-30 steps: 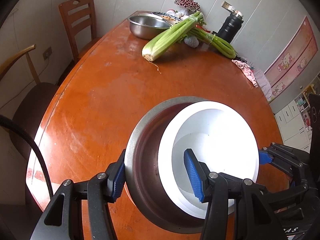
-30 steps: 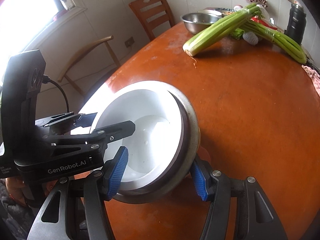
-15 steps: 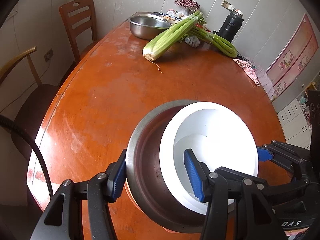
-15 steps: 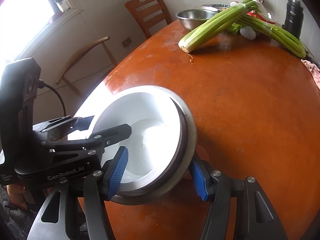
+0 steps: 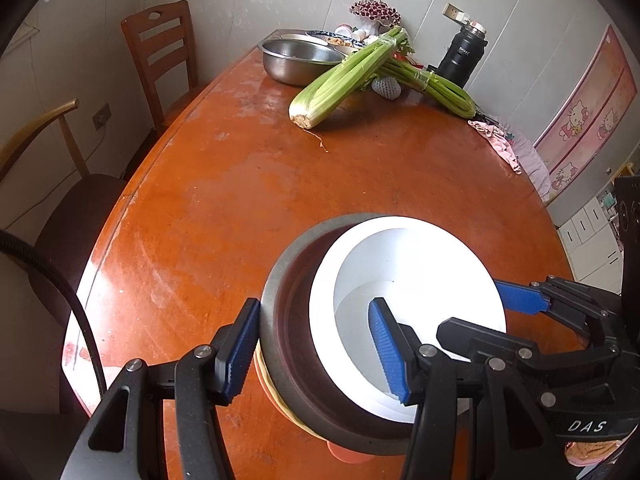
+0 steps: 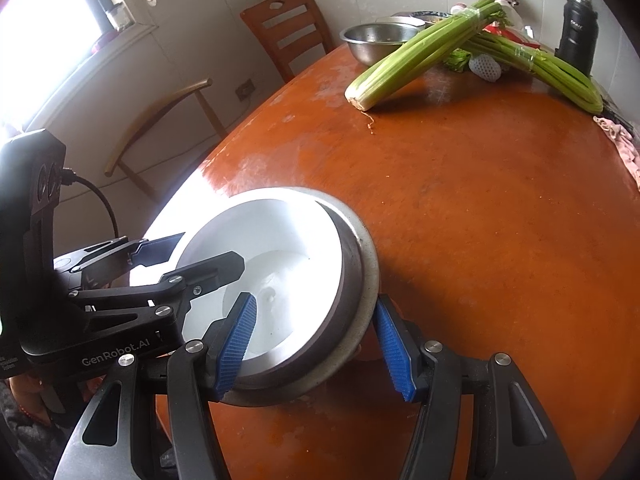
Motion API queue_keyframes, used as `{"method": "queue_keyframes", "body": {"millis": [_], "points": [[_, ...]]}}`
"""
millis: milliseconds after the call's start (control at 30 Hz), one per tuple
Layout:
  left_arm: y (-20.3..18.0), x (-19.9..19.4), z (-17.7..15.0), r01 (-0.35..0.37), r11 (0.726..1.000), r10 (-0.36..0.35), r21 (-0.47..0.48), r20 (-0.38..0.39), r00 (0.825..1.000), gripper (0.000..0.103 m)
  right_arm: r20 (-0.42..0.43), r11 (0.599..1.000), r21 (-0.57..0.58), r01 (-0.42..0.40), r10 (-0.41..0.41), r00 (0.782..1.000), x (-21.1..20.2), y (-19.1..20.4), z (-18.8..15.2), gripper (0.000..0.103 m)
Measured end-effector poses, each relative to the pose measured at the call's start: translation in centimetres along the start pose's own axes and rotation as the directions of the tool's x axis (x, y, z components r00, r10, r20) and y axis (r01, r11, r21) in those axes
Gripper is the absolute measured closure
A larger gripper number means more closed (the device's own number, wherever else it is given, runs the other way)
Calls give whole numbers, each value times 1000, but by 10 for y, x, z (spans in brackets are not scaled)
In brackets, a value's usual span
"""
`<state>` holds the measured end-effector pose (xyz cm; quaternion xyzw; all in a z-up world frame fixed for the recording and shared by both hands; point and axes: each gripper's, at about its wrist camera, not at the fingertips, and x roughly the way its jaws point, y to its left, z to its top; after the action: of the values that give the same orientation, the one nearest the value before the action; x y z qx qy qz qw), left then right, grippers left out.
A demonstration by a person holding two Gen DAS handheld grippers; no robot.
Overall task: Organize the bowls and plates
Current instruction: 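Lift the steel bowl stack with the right gripper and carry it over the steel pan, then lower the steel bowl stack onto the steel pan and open the right gripper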
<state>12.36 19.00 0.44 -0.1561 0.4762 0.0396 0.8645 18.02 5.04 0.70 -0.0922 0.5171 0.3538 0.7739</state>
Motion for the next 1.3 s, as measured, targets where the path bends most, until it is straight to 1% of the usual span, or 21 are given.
{"method": "queue_keyframes", "body": {"millis": [200,300,467,733,833,933,1000,1067,1167,1300], "points": [[0,-10,1,-28,1000,28,6,31,999,48,11,1000,-10,10,-10,1000,-2,3,0,40],[1,-19,0,-50,999,50,7,58,997,48,20,1000,-17,20,-20,1000,-5,5,0,40],[-1,-33,-1,-62,998,61,3,93,994,46,55,997,-39,60,-58,997,-16,9,-2,40],[-17,-58,-11,-103,995,99,17,145,984,45,122,995,-65,69,-61,991,-44,19,-12,40],[-25,-68,-19,-125,992,120,22,168,978,44,161,994,-75,84,-71,984,-59,23,-22,40],[-33,-77,-33,-130,991,125,15,193,973,43,208,990,-81,114,-95,974,-73,25,-36,40],[-39,-82,-45,-146,989,142,6,216,966,42,221,988,-86,127,-105,970,-78,25,-47,40],[-43,-84,-56,-151,989,147,-1,223,964,42,222,988,-84,132,-111,969,-80,25,-61,37],[-50,-83,-75,-155,988,155,-18,229,961,41,222,987,-80,138,-117,968,-83,22,-82,36],[-61,-72,-99,-123,992,123,-13,189,974,41,220,986,-78,150,-130,967,-84,18,-109,36]]}}
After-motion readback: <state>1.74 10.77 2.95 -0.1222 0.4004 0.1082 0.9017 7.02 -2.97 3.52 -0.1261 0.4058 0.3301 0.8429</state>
